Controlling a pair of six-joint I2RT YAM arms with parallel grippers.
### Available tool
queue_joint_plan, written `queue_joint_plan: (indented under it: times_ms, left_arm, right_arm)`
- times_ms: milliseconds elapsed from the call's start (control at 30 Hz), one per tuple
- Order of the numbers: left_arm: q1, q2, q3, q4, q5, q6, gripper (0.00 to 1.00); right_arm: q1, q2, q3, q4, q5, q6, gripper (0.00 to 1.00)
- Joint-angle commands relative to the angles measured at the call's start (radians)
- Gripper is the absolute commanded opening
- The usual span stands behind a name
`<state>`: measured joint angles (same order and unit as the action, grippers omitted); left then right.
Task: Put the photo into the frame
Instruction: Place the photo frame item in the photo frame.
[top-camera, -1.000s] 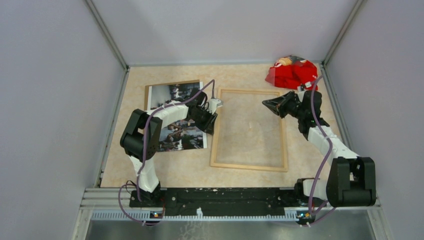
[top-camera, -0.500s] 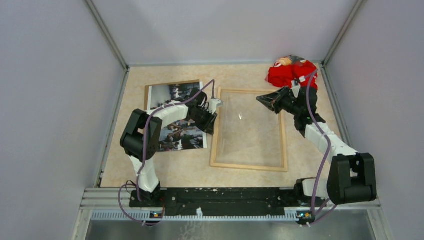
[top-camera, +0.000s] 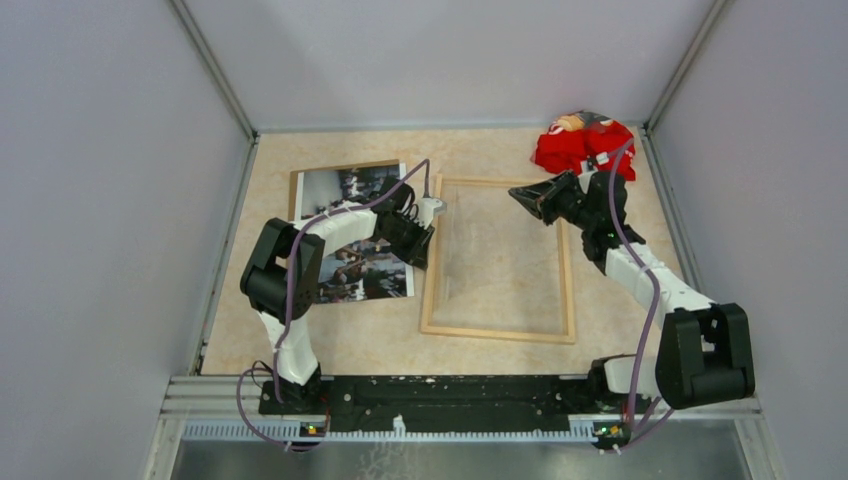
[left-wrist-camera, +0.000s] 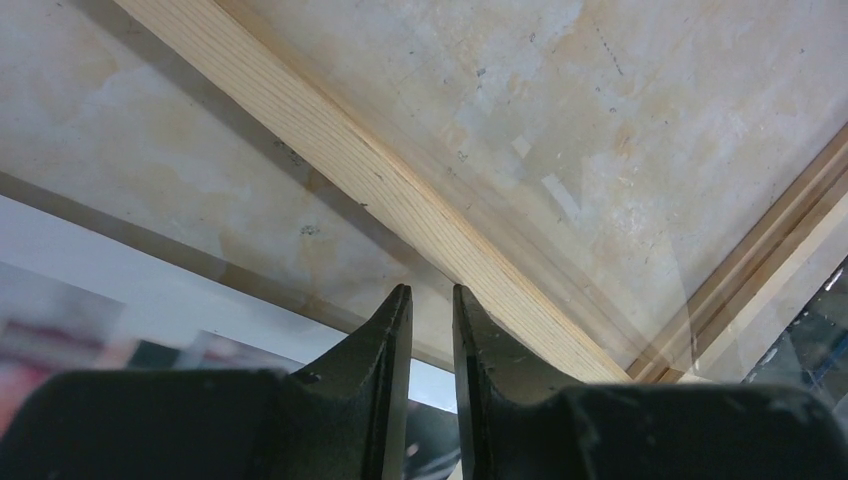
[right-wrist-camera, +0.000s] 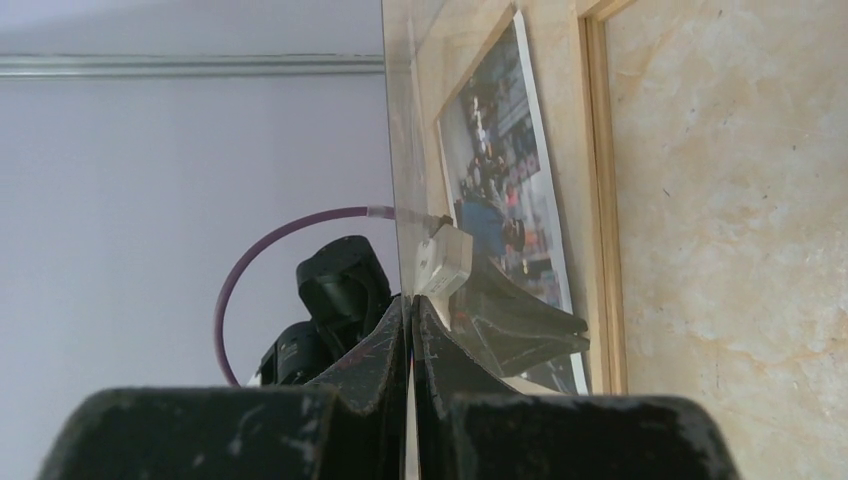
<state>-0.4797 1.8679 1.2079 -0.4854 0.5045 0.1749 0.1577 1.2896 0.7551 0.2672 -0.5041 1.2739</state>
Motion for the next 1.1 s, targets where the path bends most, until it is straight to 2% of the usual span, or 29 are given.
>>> queue_joint_plan:
  times_ms: [0, 1067]
  left_arm:
    - [-0.003, 0.001, -0.025, 0.021, -0.035, 0.015, 0.27]
    - [-0.002, -0.003, -0.039, 0.029, -0.006, 0.003, 0.19]
  right_arm:
    - [0.028, 0.007, 0.072, 0.022, 0.039, 0.011, 0.0]
    - [0.138, 0.022, 0.152, -0.013, 0.151, 0.029, 0.0]
